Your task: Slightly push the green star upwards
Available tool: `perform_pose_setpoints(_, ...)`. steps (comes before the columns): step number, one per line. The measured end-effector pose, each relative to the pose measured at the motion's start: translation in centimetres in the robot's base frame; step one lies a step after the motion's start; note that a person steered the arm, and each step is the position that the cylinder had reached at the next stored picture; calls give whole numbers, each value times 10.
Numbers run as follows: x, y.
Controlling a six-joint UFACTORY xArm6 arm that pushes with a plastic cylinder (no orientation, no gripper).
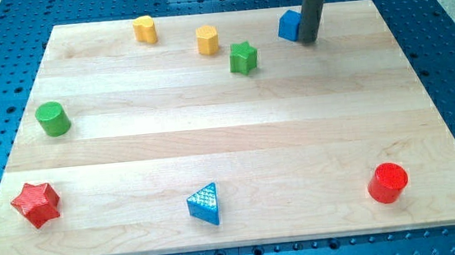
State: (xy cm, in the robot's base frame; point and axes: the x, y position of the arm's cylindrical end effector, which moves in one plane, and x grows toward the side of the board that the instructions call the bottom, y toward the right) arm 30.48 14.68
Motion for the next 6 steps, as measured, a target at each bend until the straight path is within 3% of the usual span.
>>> perform_pose_setpoints(2,97,-64)
perform_pose_setpoints(3,91,-112)
perform_pose_setpoints(4,48,-111)
perform_pose_setpoints(5,33,-110)
perform_pose_setpoints(6,53,-113)
